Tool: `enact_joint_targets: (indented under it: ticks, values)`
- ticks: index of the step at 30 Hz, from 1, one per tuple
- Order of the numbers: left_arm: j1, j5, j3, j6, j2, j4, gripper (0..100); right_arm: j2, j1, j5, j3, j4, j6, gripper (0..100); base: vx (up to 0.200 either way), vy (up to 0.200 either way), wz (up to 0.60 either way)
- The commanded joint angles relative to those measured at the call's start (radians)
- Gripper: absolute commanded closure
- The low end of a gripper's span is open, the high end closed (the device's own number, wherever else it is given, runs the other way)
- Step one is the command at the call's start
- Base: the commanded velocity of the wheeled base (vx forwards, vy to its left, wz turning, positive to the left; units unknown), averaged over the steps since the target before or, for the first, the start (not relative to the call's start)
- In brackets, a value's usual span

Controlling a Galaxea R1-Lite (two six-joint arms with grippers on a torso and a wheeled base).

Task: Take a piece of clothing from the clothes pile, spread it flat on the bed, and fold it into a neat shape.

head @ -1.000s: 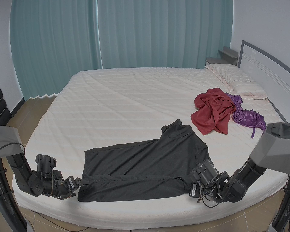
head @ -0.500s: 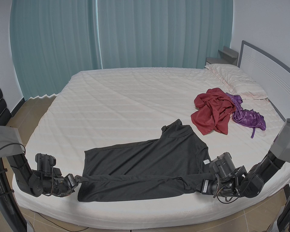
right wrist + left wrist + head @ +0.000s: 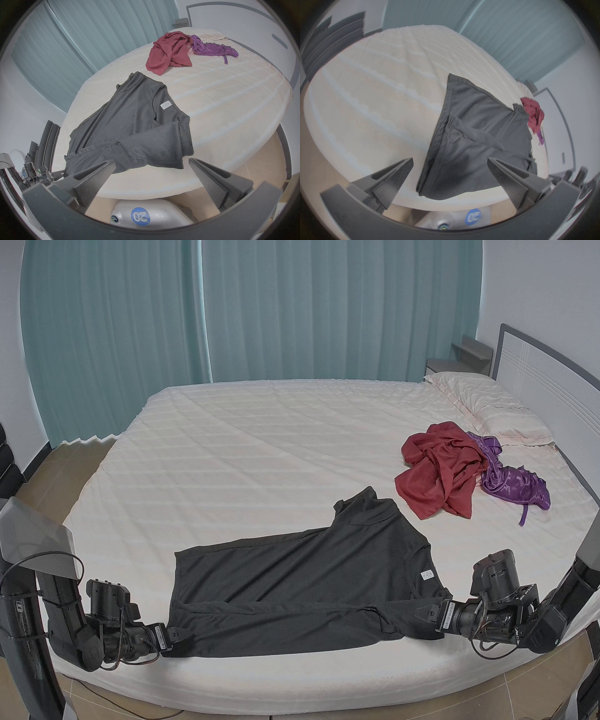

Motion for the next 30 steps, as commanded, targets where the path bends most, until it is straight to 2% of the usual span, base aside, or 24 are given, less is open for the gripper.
enact_joint_targets:
  ticks: [1,3,5,7,12,23,24,27,30]
  values:
    - [-0.011,0.018,0.036,0.018,0.073,-0.025,100,0.026,-0.059,0.042,0.070,-0.060,-0.013,0,0.000,0.000,0.00]
    - [-0.012,0.021,0.056,0.017,0.067,-0.025,100,0.052,-0.076,0.045,0.090,-0.083,-0.050,0,0.000,0.000,0.00]
    - [-0.012,0.021,0.056,0.017,0.067,-0.025,100,0.052,-0.076,0.045,0.090,-0.083,-0.050,0,0.000,0.000,0.00]
    - [-0.011,0.024,0.085,0.031,0.066,-0.036,100,0.081,-0.105,0.078,0.105,-0.159,-0.059,0,0.000,0.000,0.00]
    - [-0.011,0.024,0.108,0.034,0.054,-0.037,100,0.098,-0.116,0.083,0.125,-0.208,-0.070,0,0.000,0.000,0.00]
    - [-0.009,0.033,0.116,0.063,0.055,-0.037,100,0.107,-0.124,0.085,0.125,-0.211,-0.070,0,0.000,0.000,0.00]
    - [-0.009,0.033,0.114,0.063,0.057,-0.037,0,0.107,-0.124,0.085,0.125,-0.211,-0.070,0,0.000,0.000,0.00]
    - [-0.005,0.035,0.109,0.063,0.058,-0.039,0,0.105,-0.124,0.085,0.125,-0.211,-0.070,0,0.000,0.000,0.00]
    - [0.021,0.038,0.102,0.051,0.012,-0.097,0,0.093,-0.124,0.085,0.125,-0.212,-0.070,0,0.000,0.000,0.00]
